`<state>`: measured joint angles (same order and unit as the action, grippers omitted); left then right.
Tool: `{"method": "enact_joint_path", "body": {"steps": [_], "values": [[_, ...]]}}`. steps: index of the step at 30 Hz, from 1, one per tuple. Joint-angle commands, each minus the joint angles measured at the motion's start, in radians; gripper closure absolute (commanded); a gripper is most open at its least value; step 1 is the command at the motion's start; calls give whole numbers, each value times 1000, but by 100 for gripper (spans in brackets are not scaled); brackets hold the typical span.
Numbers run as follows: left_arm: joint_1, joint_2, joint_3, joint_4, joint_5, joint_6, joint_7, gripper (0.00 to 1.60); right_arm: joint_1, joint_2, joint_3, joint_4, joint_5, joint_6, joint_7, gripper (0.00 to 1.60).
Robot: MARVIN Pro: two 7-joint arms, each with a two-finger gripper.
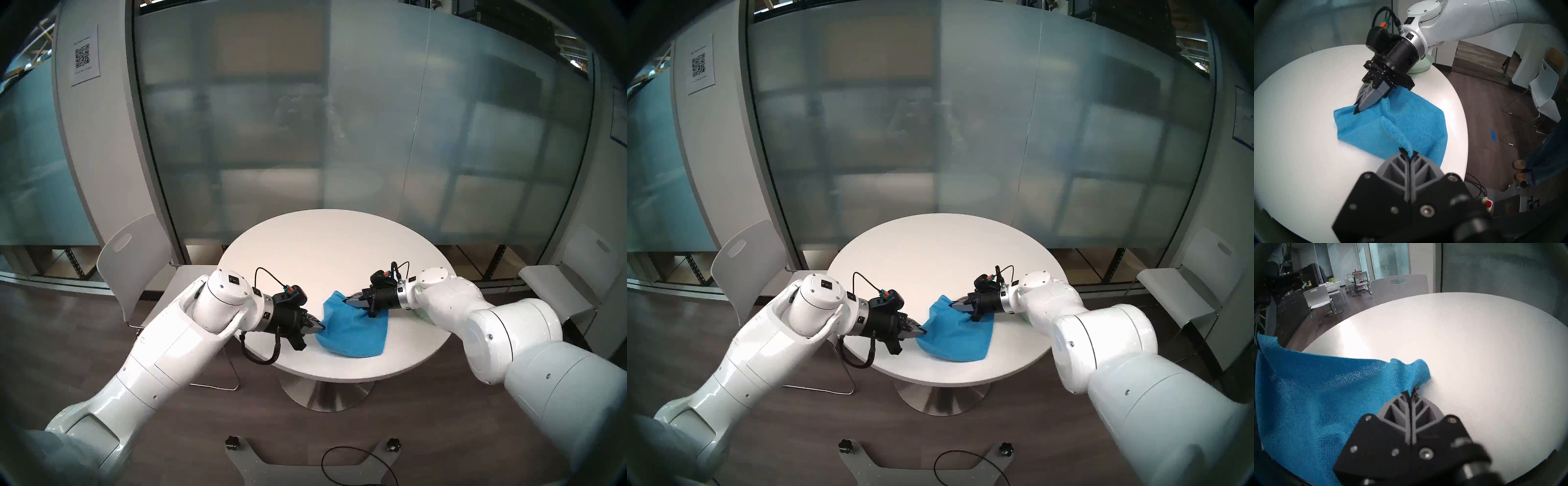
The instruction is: Fold the napkin in half twice and place it beside the plate
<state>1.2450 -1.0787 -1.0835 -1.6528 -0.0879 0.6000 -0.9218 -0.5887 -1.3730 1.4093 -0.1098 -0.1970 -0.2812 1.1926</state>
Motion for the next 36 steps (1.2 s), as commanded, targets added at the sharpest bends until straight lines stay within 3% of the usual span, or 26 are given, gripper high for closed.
{"method": "enact_joint_path", "body": {"steps": [1, 23, 36], "values": [[-50, -15, -11, -12, 0, -5, -1, 160, 22, 36, 56, -14, 54, -40, 27, 160], [-130, -14, -38, 8, 3, -21, 4, 160, 9, 91, 245, -20, 173, -172, 117, 160], [-199, -28, -56, 27, 13, -37, 20, 160, 22, 111, 317, -45, 213, -238, 167, 160]]}}
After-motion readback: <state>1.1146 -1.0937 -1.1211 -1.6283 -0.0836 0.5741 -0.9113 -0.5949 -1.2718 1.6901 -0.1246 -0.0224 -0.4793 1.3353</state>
